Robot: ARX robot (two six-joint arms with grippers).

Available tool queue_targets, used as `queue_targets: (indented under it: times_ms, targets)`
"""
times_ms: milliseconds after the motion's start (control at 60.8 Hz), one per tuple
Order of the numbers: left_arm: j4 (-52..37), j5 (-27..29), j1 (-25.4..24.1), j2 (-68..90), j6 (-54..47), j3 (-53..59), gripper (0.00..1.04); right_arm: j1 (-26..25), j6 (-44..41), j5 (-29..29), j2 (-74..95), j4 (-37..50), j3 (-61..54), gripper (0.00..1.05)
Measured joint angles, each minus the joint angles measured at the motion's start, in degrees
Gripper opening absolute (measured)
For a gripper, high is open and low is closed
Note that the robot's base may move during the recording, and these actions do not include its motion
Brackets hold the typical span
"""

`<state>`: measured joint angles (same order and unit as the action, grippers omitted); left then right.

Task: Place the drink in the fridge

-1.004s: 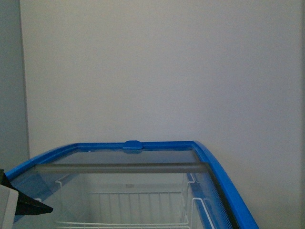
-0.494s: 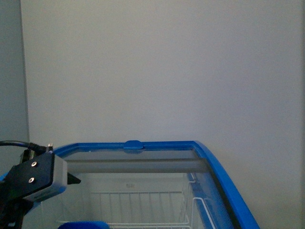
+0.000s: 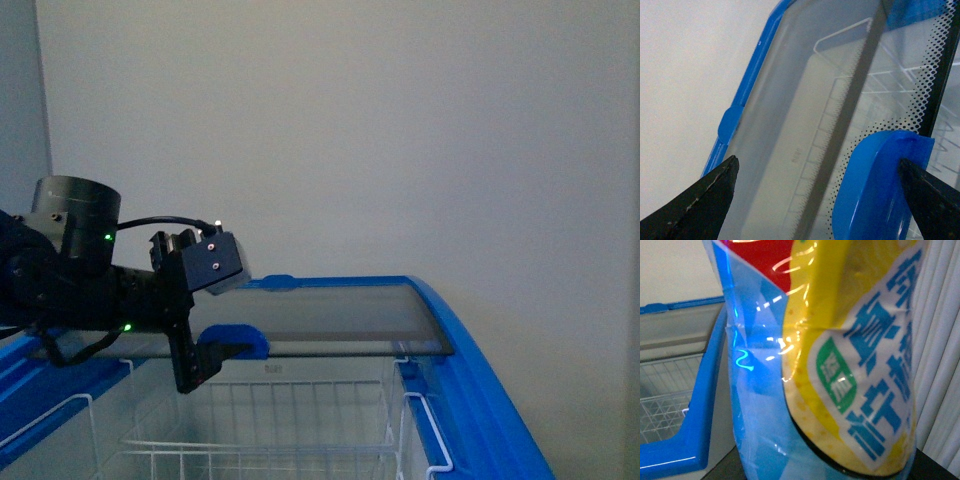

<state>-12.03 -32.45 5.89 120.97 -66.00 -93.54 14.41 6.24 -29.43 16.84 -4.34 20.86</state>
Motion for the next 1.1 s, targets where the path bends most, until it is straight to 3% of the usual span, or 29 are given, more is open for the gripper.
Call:
queue_targets:
  times_ms: [214, 313, 428, 543, 741, 823, 971, 1053, 1103]
  targets:
    - [-2.1, 4.2, 1.0, 8.5, 3.5, -12.2, 0.97, 0.0, 0.0, 0.0, 0.0, 0.0, 0.0, 0.42]
    - [-7.4, 4.2, 1.5, 9.7, 7.8, -12.2, 0.97, 0.0, 0.0, 0.0, 0.0, 0.0, 0.0, 0.42]
    - [-10.6, 8.9, 1.7, 8.2, 15.6, -7.8, 0.97, 0.0, 0.0, 0.0, 0.0, 0.0, 0.0, 0.42]
    - [-10.2, 11.3, 1.2, -0.5, 25.4, 4.2, 0.97, 0.0, 0.0, -0.2, 0.0, 0.0, 0.0, 0.42]
    - [-9.8, 9.0, -0.5, -18.4, 40.6, 24.7, 0.97, 0.0, 0.0, 0.0, 0.0, 0.0, 0.0, 0.42]
    - [-6.9, 6.5, -3.4, -33.3, 50.5, 39.3, 0.97, 0.0, 0.0, 0.0, 0.0, 0.0, 0.0, 0.42]
    - [-0.9, 3.6, -8.5, -52.3, 62.1, 55.5, 0.97, 0.0, 0.0, -0.1, 0.0, 0.0, 0.0, 0.42]
    - [-8.8, 20.9, -7.1, -67.8, 64.3, 68.8, 0.82, 0.0, 0.0, -0.1, 0.0, 0.0, 0.0, 0.42]
    - [-6.6, 28.7, -6.3, -79.7, 64.8, 75.9, 0.72, 0.0, 0.0, 0.3, 0.2, -0.4, 0.1, 0.42]
